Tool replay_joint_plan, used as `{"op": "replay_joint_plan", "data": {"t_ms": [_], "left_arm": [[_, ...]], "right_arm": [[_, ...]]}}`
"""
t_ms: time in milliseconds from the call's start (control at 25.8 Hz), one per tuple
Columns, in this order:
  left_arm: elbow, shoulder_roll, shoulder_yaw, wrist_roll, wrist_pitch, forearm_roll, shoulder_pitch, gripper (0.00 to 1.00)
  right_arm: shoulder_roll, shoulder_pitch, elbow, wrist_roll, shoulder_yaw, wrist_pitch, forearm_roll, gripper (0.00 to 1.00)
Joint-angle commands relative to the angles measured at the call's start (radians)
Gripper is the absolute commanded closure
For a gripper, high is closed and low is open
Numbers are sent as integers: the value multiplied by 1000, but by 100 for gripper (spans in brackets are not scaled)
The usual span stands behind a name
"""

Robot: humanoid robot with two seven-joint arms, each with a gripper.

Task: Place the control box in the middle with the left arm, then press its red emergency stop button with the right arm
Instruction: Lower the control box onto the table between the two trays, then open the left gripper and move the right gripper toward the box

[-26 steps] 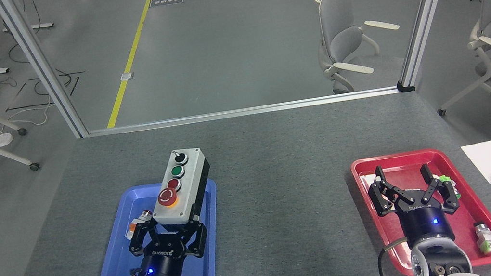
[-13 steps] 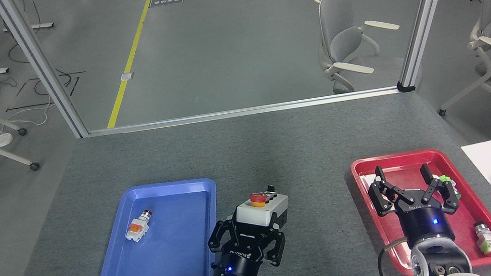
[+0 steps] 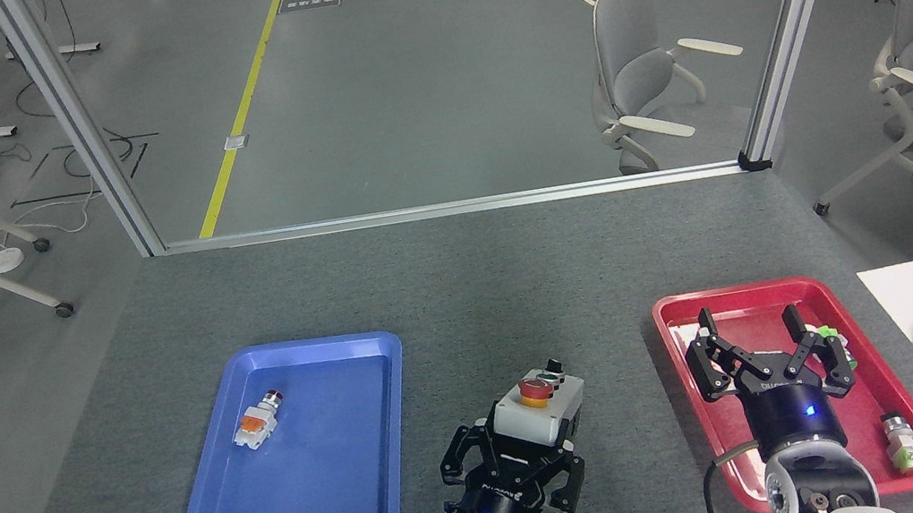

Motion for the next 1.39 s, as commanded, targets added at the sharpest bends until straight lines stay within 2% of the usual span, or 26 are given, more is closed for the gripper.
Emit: {"op": "replay_joint_plan", "data": {"t_ms": [0, 349, 581, 968, 1007, 1046, 1085, 1201, 1356], "left_arm": [[8, -3, -39, 3, 9, 2, -1, 100], [157, -4, -90, 32, 21, -3, -4, 100], [218, -4, -151, 29, 24, -3, -67, 100], [241, -7, -209, 17, 24, 0, -103, 100], [243, -7, -209, 17, 24, 0, -103, 84], [241, -7, -211, 15, 26, 0, -103, 64], [241, -6, -211, 14, 26, 0, -103, 53], [241, -6, -212, 14, 26, 0, -103, 36], [238, -4, -212, 14, 27, 2, -103, 26]], "right_arm": [[0, 1, 0, 2, 0, 0, -2, 1], [0, 0, 0, 4, 0, 0, -2, 1], [1, -2, 0, 10, 0, -2, -2, 1], [1, -17, 1, 8, 6, -2, 0, 1], [0, -19, 1, 7, 8, -3, 0, 1], [0, -19, 1, 7, 8, -3, 0, 1], [0, -17, 1, 7, 8, -3, 0, 1], [0, -17, 3, 4, 9, -5, 2, 1], [3, -20, 3, 1, 12, -5, 0, 1]]}}
